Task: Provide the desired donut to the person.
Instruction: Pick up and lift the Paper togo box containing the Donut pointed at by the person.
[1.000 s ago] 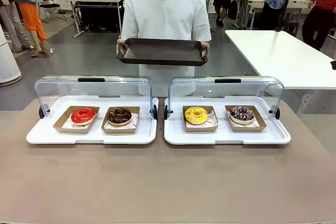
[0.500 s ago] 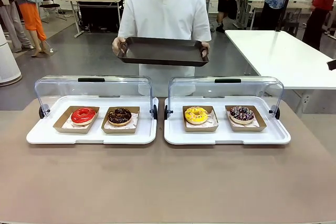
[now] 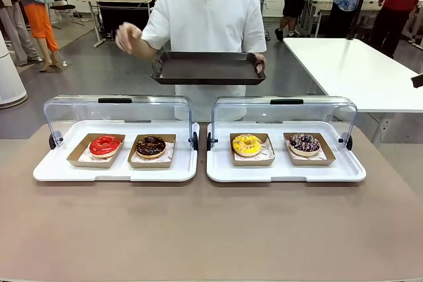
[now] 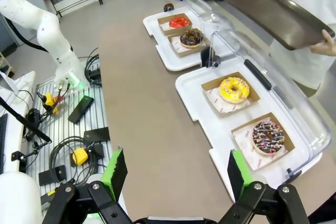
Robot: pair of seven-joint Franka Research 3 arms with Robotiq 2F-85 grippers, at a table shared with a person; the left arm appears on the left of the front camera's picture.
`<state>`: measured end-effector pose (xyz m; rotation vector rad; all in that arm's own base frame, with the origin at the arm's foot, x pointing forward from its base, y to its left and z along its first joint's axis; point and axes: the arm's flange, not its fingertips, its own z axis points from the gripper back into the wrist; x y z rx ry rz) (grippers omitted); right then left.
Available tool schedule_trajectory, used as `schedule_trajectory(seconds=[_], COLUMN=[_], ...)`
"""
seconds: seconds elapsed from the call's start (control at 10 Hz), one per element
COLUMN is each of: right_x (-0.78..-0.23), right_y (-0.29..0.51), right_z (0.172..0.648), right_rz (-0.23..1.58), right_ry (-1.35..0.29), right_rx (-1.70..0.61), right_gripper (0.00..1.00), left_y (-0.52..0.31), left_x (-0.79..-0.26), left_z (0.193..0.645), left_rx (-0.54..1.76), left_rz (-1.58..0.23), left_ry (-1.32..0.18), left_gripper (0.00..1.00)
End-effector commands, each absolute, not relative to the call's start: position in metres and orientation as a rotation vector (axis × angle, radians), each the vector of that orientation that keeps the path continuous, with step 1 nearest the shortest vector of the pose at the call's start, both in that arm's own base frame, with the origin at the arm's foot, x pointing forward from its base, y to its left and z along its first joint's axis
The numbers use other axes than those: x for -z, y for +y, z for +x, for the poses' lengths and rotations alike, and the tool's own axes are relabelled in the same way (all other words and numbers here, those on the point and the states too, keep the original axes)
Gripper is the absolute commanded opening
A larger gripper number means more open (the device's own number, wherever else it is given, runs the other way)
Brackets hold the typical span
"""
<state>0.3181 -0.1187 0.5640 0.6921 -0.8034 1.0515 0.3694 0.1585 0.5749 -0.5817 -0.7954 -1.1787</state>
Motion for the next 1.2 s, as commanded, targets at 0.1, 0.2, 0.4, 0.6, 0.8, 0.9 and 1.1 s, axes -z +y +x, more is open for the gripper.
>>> schedule_trajectory(seconds=[0.1,0.2,0.4,0.6,0.8,0.9,1.1], right_x=[-0.564,-0.564,-0.564,-0.564,-0.564,-0.564,-0.564], right_y=[-0.1185,-0.1185,-0.1185,-0.1185,-0.1185,-0.1185,-0.1185], right_z=[0.3183,0.3183,0.3183,0.3183,0.3183,0.3183,0.3183], right_rz=[0.694,0.694,0.694,0.694,0.694,0.694,0.694], right_ry=[-0.799,-0.799,-0.799,-0.799,-0.799,-0.799,-0.799], right_rx=[-1.044,-1.044,-1.044,-1.044,-1.044,-1.044,-1.044], right_gripper=[1.0,1.0,1.0,1.0,1.0,1.0,1.0], left_y=[0.1575,0.1575,0.1575,0.1575,0.1575,0.1575,0.1575], left_x=[-0.5753,-0.5753,-0.5753,-0.5753,-0.5753,-0.5753,-0.5753], left_z=[0.3698,0.3698,0.3698,0.3698,0.3698,0.3698,0.3698], left_rx=[1.181,1.181,1.181,1.181,1.181,1.181,1.181], left_rz=[-0.589,-0.589,-0.589,-0.589,-0.589,-0.589,-0.589], left_ry=[-0.789,-0.789,-0.789,-0.789,-0.789,-0.789,-0.789], left_gripper=[1.0,1.0,1.0,1.0,1.0,1.0,1.0])
